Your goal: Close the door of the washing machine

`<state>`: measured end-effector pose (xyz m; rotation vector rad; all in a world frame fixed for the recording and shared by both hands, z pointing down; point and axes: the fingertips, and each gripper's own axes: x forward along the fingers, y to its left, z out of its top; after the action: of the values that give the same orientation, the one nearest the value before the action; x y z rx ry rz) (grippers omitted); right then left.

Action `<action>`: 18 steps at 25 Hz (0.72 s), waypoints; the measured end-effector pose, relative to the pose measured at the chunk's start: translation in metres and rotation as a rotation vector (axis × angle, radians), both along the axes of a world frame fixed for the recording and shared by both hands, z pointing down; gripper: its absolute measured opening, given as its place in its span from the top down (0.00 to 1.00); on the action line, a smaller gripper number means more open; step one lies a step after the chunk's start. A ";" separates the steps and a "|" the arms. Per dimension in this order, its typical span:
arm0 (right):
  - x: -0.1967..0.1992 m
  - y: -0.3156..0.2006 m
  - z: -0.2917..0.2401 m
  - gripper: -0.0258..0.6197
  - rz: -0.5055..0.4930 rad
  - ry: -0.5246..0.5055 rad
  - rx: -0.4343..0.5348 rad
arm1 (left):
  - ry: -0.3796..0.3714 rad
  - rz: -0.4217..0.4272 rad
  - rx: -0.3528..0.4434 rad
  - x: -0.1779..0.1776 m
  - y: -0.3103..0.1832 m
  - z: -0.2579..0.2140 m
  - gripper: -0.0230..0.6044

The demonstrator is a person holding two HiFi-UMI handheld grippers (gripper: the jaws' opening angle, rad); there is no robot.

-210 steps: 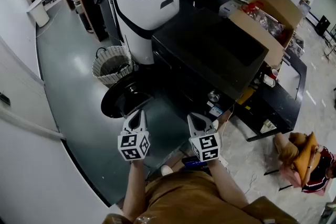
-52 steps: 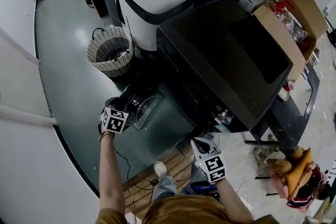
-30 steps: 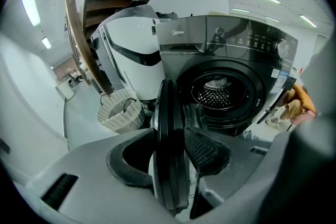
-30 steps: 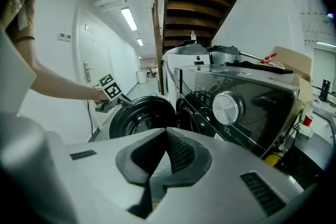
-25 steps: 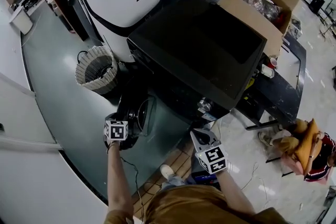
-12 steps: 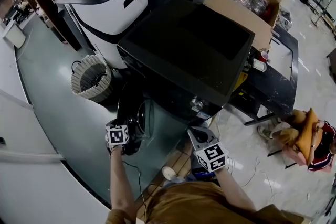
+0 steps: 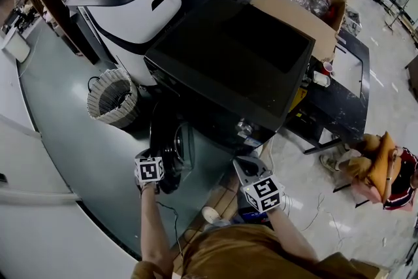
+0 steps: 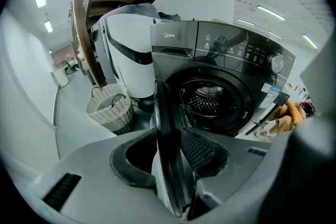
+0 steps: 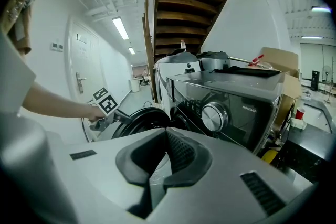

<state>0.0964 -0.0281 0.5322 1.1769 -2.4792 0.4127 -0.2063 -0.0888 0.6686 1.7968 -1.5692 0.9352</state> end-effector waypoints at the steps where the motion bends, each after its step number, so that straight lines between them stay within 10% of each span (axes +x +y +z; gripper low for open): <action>1: 0.000 0.000 0.000 0.94 0.001 0.001 -0.001 | 0.002 0.000 0.001 0.002 0.000 0.000 0.71; 18: -0.012 -0.001 0.006 0.94 -0.012 0.005 -0.020 | 0.087 -0.036 0.029 0.035 -0.001 -0.001 0.73</action>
<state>0.0842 -0.0286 0.5377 1.1537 -2.4712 0.4300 -0.1711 -0.0899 0.6673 1.7987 -1.5630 0.8105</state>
